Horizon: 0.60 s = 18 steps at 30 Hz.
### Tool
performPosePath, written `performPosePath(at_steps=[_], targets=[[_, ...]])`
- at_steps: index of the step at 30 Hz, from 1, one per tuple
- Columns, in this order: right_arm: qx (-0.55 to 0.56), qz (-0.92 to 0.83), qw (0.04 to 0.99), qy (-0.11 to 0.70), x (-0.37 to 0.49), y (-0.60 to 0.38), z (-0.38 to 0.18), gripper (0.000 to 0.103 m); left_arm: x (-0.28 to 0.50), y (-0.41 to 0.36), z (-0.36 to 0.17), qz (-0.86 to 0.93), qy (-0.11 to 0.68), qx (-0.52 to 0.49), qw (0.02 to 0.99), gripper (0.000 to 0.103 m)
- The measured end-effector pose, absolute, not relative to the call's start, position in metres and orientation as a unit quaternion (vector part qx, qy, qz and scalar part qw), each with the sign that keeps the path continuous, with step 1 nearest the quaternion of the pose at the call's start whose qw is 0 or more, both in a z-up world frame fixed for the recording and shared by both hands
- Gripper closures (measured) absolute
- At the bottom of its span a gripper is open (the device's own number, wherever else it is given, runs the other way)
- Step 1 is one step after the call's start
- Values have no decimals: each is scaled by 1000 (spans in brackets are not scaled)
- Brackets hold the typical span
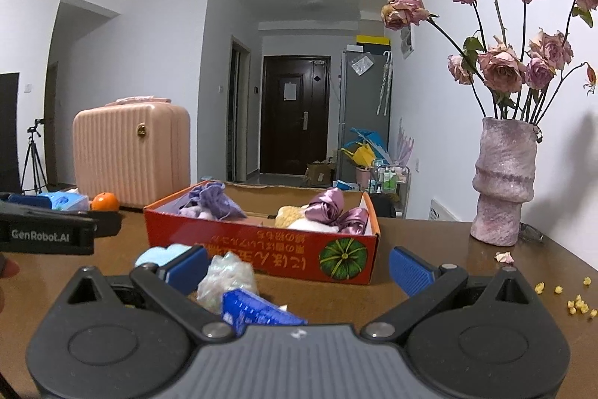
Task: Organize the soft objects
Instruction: 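Lower the right gripper onto the blue tissue pack and close it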
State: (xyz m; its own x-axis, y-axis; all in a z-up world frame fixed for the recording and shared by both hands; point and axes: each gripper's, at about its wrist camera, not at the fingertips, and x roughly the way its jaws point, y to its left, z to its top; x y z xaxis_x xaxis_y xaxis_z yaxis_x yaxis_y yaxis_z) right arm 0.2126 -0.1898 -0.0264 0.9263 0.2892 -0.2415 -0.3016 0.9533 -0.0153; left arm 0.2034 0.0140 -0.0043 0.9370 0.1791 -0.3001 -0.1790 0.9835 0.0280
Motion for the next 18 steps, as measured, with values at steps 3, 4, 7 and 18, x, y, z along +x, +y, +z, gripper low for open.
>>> performPosePath(at_steps=[3,4,7,18], targets=[[-29,153,980,123,203,-189,-29,0,194,14,-5,84,154,2,984,0],[-31,154,980,123,200,-189,-30,0,191,14,-5,82,155,3,985,0],[-33,156,980,123,189,-189,-32,0,181,14,-6,75,158,5,985,0],[-39,157,977,136,173,-187,-39,0,152,22,-12,58,174,0,983,0]])
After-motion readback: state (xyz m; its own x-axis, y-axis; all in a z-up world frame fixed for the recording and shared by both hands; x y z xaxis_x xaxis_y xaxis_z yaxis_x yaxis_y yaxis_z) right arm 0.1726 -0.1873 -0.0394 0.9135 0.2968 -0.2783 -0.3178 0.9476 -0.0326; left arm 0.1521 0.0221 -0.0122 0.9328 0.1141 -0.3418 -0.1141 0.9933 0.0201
